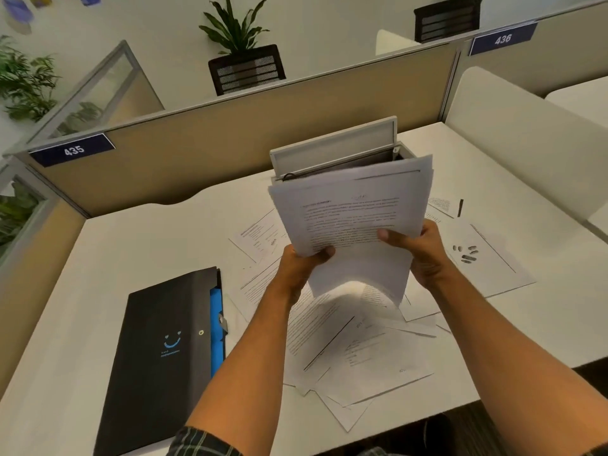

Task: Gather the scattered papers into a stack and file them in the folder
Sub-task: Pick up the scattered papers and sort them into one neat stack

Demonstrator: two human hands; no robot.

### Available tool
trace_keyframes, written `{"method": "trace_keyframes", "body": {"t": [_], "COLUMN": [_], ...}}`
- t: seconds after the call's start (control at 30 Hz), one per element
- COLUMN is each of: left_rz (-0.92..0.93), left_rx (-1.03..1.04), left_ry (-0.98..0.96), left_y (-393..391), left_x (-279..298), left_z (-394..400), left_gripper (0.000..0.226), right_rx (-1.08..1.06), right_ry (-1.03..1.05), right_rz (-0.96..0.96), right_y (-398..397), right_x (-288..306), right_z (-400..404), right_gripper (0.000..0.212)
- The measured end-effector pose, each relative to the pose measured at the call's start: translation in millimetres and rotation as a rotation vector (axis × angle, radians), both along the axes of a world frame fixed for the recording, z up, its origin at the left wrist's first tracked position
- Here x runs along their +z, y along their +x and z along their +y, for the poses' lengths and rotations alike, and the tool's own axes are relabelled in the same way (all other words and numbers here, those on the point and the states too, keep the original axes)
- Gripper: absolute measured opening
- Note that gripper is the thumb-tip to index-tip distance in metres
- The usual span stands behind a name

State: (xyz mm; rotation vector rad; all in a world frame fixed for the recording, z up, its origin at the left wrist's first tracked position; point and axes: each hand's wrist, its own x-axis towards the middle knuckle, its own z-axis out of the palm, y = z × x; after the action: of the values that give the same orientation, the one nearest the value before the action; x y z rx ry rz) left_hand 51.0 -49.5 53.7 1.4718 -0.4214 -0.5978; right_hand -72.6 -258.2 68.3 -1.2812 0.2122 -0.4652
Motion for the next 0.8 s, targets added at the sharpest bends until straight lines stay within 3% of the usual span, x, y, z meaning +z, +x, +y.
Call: {"method": "trace_keyframes", "body": {"t": [0.07,0.2,0.33,0.43,0.57,0.7,0.8], "left_rz": [-0.014,0.037,0.048,0.03,-0.2,-0.33,-0.434], "left_rx": [-0.016,0.076,0.096,0.111,0.199,0.273,0.254], "left_ry": [0.013,0.196,0.233,0.306,0.57,0.737,0.938], "left_y": [-1,-6,-2,6,15,22,29], "left_x": [-7,-34,-45,-45,-54,-61,-65], "left_z": [-1,-2,-7,-11,-18,-27,-35], "left_gripper": [0.035,0.022,0.016,0.015,0.022,0.036,0.06], "right_rx": [0.044,0.038,-0.136,-0.359,-0.531,-0.506,-0.447], "right_ry": [0.004,-0.034,-0.084,-0.019,0.015,0.015,0.018], "right_rz": [-0.026,0.107,0.218,0.262,0.343,0.437,0.507], "right_y": [-5,-12,-15,-16,-25,-36,-42], "right_x": [-5,-31,-46,-55,-74,-96,-109], "right_z": [-5,-6,-10,-26,-51,-65,-69], "right_gripper": [0.045,0.053,0.03,0.031,0.038,0.04,0.041]}}
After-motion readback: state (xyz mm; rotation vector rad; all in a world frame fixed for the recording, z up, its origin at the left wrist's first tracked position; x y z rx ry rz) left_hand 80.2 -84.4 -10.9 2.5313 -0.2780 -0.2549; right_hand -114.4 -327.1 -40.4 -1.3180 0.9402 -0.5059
